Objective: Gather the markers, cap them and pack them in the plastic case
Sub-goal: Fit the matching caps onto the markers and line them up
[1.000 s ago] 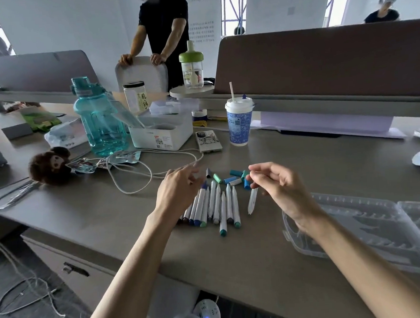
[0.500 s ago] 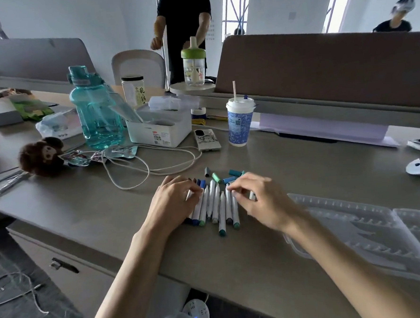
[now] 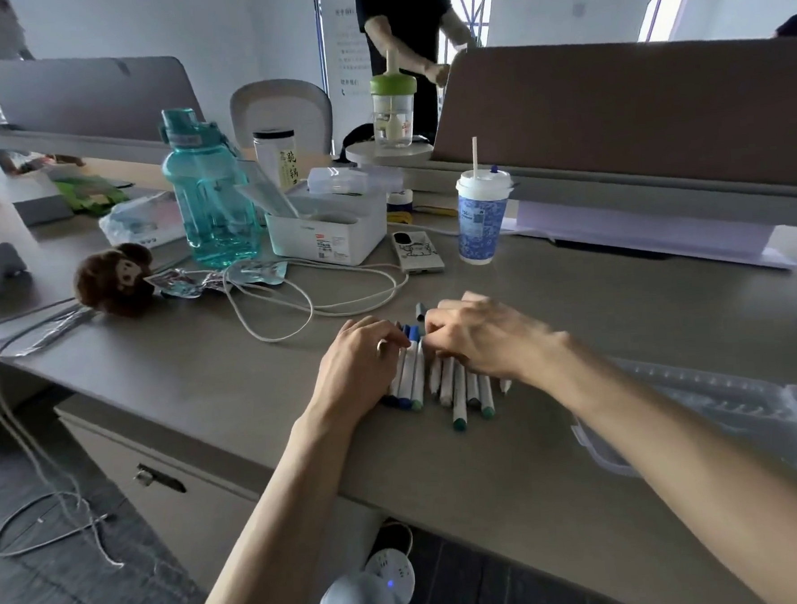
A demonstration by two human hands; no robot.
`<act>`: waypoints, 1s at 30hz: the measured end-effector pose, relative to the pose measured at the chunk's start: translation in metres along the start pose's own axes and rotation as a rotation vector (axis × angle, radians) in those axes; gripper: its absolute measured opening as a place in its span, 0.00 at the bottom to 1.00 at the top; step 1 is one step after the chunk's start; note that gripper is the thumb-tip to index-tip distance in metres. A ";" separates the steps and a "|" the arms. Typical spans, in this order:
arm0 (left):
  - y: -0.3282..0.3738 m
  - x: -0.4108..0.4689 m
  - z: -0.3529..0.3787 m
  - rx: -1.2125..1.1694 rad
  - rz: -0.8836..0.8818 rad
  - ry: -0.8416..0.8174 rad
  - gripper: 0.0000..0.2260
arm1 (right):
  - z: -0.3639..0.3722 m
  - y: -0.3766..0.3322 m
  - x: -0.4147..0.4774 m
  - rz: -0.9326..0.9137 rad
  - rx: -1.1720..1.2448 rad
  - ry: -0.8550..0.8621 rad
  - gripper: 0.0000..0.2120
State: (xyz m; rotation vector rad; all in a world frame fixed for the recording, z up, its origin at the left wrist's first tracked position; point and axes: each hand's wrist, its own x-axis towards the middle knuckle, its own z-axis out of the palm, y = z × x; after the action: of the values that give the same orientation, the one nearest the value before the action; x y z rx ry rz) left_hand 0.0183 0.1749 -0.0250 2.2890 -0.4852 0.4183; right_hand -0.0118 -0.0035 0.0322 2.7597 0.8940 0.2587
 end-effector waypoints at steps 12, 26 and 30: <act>-0.003 -0.002 0.003 0.022 0.101 -0.014 0.10 | 0.018 0.038 -0.022 0.073 0.238 0.310 0.05; 0.002 -0.004 0.009 0.198 0.305 0.007 0.13 | 0.044 0.033 -0.094 0.780 1.201 0.682 0.11; 0.012 -0.001 0.017 0.284 0.350 -0.019 0.11 | 0.039 0.032 -0.095 0.832 1.336 0.708 0.06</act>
State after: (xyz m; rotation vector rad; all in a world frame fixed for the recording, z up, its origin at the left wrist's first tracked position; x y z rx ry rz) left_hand 0.0145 0.1550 -0.0290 2.4834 -0.8913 0.6740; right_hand -0.0607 -0.0921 -0.0059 4.2694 -0.3287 1.1923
